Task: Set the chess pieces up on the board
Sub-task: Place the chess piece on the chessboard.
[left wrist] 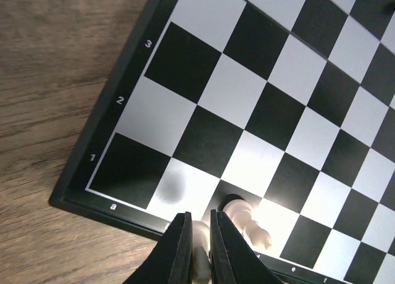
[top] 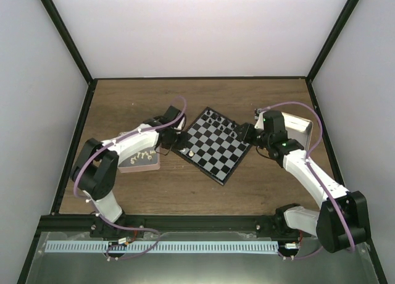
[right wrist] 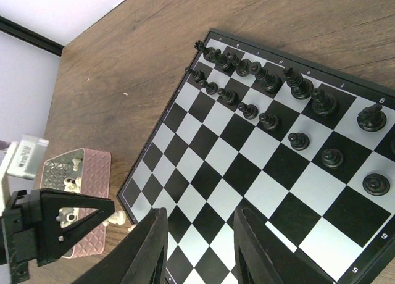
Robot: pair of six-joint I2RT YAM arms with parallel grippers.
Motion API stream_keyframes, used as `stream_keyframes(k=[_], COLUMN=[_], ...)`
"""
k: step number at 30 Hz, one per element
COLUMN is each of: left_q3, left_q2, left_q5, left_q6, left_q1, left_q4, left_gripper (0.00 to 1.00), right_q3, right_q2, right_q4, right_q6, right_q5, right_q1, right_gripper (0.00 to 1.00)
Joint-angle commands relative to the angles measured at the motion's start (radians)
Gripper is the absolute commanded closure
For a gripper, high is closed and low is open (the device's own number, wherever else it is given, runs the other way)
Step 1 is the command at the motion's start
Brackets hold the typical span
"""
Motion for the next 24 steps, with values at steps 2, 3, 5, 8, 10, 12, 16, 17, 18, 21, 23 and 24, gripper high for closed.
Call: stream_keyframes(k=[2, 3, 5, 8, 10, 12, 16, 17, 18, 21, 23, 24], left_q3=[0.015, 0.016, 0.016, 0.016, 0.016, 0.017, 0.015, 0.02, 0.022, 0.033, 0.045, 0.052], left_q2=[0.061, 0.068, 0.078, 0.091, 0.1, 0.106, 0.106, 0.108, 0.109, 0.109, 0.113, 0.117], left_q5=[0.051, 0.054, 0.052, 0.034, 0.03, 0.032, 0.02, 0.02, 0.018, -0.013, -0.031, -0.038], left_q6=[0.02, 0.02, 0.02, 0.024, 0.024, 0.027, 0.031, 0.033, 0.033, 0.026, 0.026, 0.027], left_q1=[-0.008, -0.008, -0.009, -0.012, -0.012, -0.012, -0.012, -0.012, -0.012, -0.014, -0.014, -0.014], left_q4=[0.026, 0.029, 0.029, 0.024, 0.025, 0.022, 0.034, 0.037, 0.043, 0.061, 0.06, 0.056], left_gripper=[0.89, 0.89, 0.89, 0.89, 0.89, 0.89, 0.89, 0.89, 0.89, 0.89, 0.89, 0.89], right_q3=[-0.006, -0.007, -0.007, -0.009, -0.011, -0.011, -0.007, -0.008, -0.009, -0.012, -0.013, -0.015], right_q2=[-0.011, -0.012, -0.012, -0.015, -0.018, -0.015, -0.01, -0.011, -0.011, -0.015, -0.016, -0.018], right_q4=[0.019, 0.018, 0.016, 0.021, 0.03, 0.032, 0.027, 0.026, 0.026, 0.023, 0.023, 0.023], right_q6=[0.002, 0.001, 0.001, 0.009, 0.014, 0.017, 0.013, 0.013, 0.013, 0.014, 0.015, 0.016], right_q5=[0.013, 0.014, 0.015, 0.014, 0.013, 0.013, 0.012, 0.013, 0.014, 0.016, 0.017, 0.017], right_q1=[0.009, 0.008, 0.009, 0.008, 0.009, 0.008, 0.008, 0.009, 0.008, 0.008, 0.009, 0.009], right_gripper=[0.69, 0.69, 0.69, 0.69, 0.69, 0.69, 0.69, 0.69, 0.69, 0.69, 0.69, 0.69])
